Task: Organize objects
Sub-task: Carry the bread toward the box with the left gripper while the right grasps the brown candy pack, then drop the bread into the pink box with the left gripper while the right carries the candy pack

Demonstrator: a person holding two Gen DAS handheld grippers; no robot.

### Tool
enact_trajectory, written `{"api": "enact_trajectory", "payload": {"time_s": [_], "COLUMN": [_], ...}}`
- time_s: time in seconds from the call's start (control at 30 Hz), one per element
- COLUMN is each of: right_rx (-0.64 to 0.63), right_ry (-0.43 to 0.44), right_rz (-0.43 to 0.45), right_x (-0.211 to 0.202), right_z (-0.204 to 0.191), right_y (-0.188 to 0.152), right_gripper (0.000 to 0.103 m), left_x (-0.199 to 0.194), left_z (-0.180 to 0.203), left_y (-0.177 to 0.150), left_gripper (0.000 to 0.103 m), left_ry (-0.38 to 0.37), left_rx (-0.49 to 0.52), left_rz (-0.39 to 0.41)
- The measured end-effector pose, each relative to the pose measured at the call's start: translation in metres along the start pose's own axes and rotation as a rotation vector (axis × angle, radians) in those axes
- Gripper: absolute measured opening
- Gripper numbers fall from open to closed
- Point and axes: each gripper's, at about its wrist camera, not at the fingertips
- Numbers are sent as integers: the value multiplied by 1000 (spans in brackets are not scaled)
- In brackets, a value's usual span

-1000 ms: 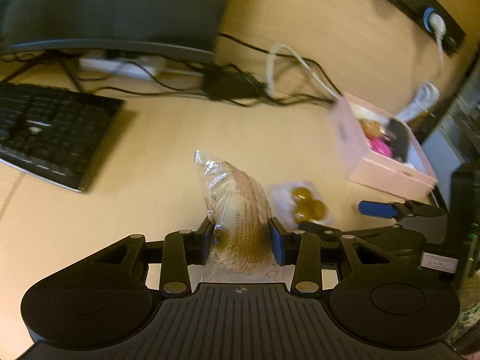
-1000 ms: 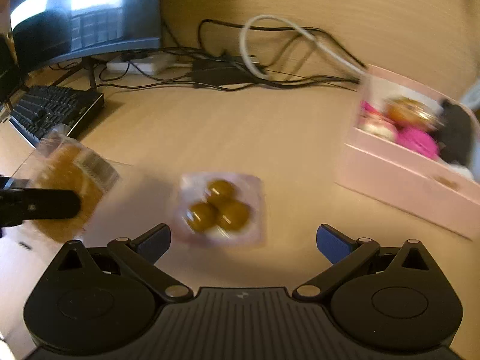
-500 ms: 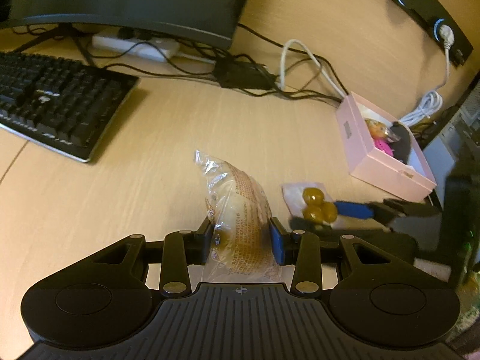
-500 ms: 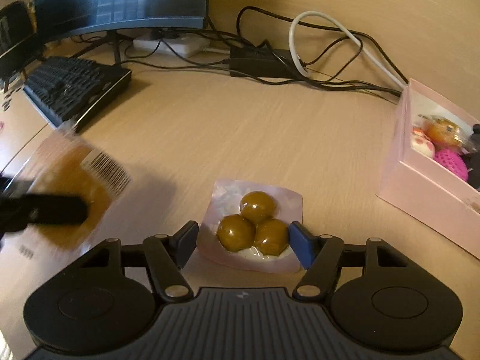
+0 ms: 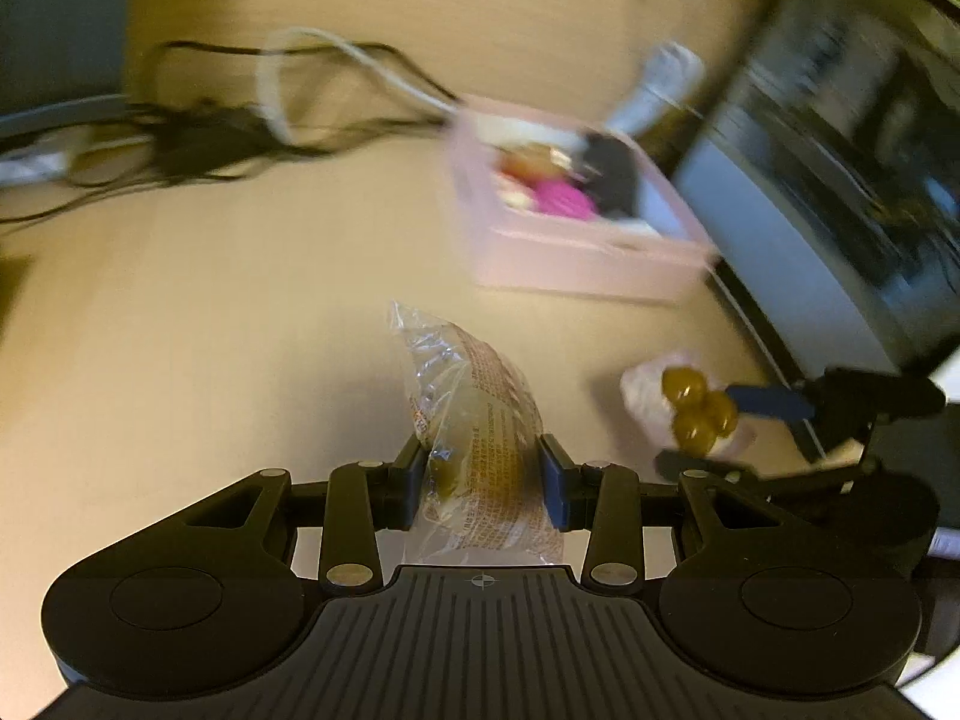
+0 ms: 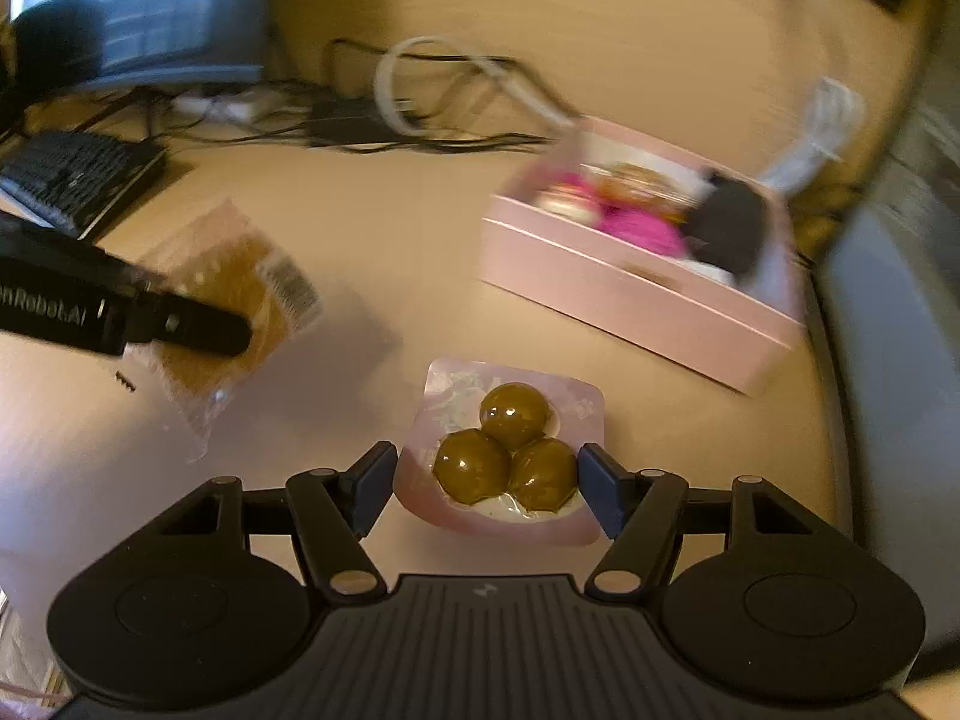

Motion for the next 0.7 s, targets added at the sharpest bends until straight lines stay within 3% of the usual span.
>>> {"api": "enact_trajectory", "payload": {"time_s": [0.13, 0.27, 0.47, 0.57, 0.7], "right_rx": [77, 109, 72, 52, 73], "right_ry": [-30, -40, -25, -14, 4], "right_rz": [-9, 21, 61, 64, 74], "right_x": [-13, -26, -34, -30, -29], "right_z": [36, 59, 60, 59, 63], "right_y": [-20, -33, -48, -51, -50], "right_gripper": [67, 67, 67, 67, 67], "left_x": [12, 17, 51, 79, 112], "left_z": [25, 47, 86, 98, 98], "left_y": [14, 49, 121, 148, 160], "left_gripper": [42, 42, 42, 43, 42], "left_ry": [-52, -62, -54, -40, 11], "left_rx": [34, 55, 98, 87, 43], "left_rz": [-3, 75, 188, 282, 277]}}
Point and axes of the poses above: each gripper's, at about its wrist camera, not at the fingertips, and x roughly the way its jaws point, z to its right, y to its top, and after that the axes turned 2 degrees about -y, right-handed
